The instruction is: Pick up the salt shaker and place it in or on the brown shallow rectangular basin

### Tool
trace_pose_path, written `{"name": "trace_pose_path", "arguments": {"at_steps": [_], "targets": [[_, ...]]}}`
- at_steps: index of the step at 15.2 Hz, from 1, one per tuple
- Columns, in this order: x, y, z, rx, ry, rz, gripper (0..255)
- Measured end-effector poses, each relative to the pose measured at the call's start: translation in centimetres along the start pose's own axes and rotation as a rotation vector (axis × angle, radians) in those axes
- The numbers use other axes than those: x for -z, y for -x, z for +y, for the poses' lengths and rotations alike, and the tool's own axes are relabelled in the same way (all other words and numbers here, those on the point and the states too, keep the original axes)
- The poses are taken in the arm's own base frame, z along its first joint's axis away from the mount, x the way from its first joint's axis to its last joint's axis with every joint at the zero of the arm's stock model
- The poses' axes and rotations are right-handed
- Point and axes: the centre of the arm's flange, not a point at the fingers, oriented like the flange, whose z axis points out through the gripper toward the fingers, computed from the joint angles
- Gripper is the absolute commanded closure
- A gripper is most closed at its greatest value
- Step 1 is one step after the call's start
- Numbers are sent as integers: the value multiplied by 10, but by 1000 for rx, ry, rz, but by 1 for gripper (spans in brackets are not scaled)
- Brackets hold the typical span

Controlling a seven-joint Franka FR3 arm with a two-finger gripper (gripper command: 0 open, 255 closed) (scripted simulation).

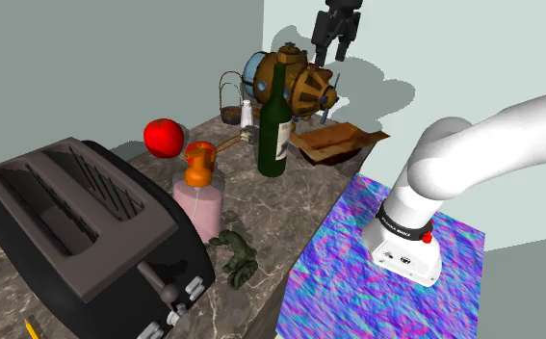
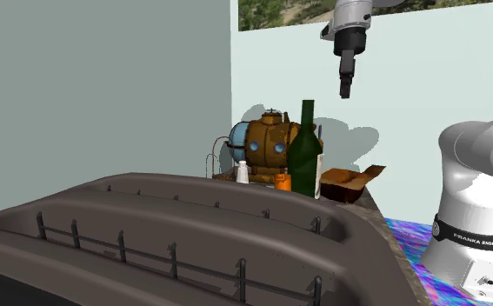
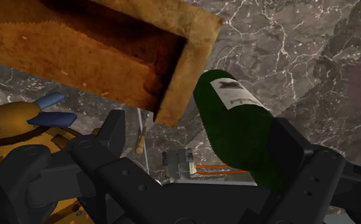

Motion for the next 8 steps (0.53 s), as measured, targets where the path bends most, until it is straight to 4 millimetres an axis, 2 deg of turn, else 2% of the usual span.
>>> {"name": "trace_pose_path", "arguments": {"at_steps": [2, 8], "targets": [[-4, -5, 0, -4, 2, 3, 0], [-49, -56, -4, -55, 20, 43, 0]]}}
